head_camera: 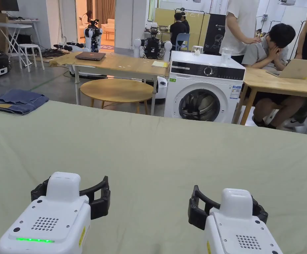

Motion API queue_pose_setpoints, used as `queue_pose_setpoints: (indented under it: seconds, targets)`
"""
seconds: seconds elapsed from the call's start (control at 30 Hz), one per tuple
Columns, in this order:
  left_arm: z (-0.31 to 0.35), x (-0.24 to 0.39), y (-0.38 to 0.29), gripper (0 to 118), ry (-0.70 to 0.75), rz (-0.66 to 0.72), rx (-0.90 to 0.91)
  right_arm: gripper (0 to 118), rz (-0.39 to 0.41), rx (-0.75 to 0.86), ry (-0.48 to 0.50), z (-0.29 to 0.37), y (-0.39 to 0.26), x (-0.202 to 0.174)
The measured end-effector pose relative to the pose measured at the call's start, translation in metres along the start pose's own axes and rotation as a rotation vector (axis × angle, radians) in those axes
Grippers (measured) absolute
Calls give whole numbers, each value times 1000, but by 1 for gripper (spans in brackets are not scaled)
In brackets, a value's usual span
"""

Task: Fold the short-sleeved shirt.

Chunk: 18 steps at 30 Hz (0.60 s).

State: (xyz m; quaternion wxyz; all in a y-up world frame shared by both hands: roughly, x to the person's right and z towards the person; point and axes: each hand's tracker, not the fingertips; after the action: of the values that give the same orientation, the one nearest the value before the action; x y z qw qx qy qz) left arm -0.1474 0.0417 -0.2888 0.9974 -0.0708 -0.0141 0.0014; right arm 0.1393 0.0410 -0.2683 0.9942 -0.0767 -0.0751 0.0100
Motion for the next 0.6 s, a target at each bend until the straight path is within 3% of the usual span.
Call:
queue_pose_setpoints:
  seconds: [0.43, 0.6]
  targets:
    - [-1, 2, -4, 93, 36, -48, 13, 95, -25, 18, 26, 4, 1, -1]
    - [0, 0, -1, 93, -18, -1, 21, 95, -36, -20, 56, -1, 1, -2]
